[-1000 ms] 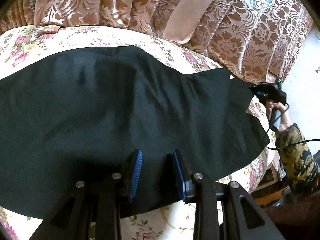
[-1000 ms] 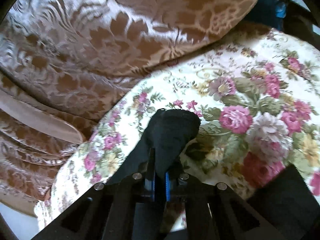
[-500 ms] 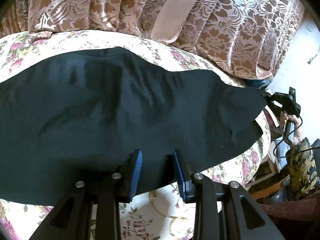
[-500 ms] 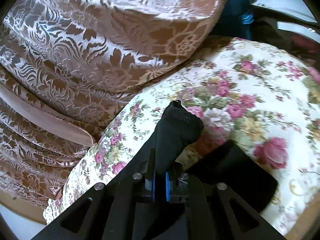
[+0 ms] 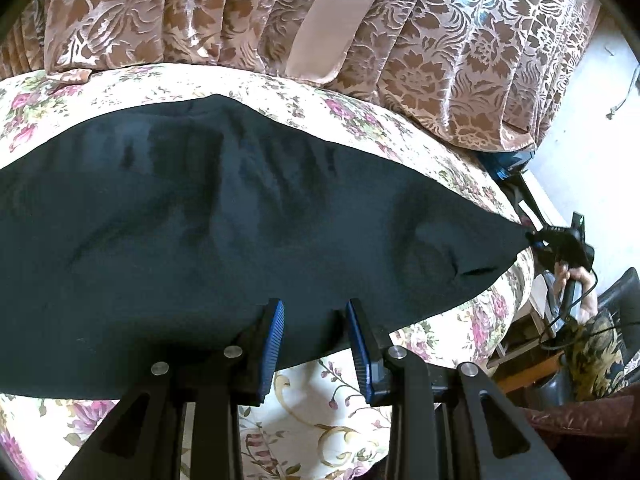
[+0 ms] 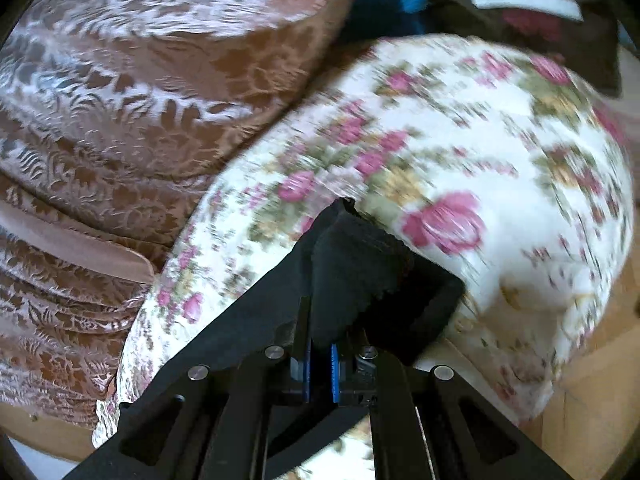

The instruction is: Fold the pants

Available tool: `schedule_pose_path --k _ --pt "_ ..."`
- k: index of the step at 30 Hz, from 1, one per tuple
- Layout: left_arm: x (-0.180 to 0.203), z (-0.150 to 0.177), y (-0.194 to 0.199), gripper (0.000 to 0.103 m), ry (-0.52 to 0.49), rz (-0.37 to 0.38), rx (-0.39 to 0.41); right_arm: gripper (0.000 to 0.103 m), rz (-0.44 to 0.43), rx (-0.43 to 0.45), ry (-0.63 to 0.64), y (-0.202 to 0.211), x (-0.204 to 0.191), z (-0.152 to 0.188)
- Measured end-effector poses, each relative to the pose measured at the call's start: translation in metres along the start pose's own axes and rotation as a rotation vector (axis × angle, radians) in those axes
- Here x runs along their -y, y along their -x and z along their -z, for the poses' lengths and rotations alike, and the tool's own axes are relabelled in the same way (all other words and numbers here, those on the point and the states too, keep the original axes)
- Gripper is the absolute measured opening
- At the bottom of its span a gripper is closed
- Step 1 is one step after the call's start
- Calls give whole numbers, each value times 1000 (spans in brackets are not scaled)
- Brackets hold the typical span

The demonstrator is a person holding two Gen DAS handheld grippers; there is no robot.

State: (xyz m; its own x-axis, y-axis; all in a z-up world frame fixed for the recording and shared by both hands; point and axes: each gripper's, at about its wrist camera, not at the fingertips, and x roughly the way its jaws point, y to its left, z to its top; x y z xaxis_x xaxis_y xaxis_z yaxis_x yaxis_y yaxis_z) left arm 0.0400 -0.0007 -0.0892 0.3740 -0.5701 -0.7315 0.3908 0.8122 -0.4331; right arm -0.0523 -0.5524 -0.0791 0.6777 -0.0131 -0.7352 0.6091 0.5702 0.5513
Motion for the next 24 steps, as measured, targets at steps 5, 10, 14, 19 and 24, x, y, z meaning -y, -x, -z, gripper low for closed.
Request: schedule_pose_path --k 5,10,14,19,24 --pt "7 -2 -3 32 -30 14 -14 7 32 -22 -52 -10 28 12" --pt "21 0 -9 36 -101 36 -54 7 27 -35 -100 -23 45 17" --pt "33 5 -15 36 -166 39 -93 9 34 -12 -57 -18 38 14" --pt "45 7 -16 36 -222 47 -99 9 50 19 22 -9 12 -3" --pt "51 7 -21 37 -245 54 -115 12 95 -40 -26 -23 27 -1"
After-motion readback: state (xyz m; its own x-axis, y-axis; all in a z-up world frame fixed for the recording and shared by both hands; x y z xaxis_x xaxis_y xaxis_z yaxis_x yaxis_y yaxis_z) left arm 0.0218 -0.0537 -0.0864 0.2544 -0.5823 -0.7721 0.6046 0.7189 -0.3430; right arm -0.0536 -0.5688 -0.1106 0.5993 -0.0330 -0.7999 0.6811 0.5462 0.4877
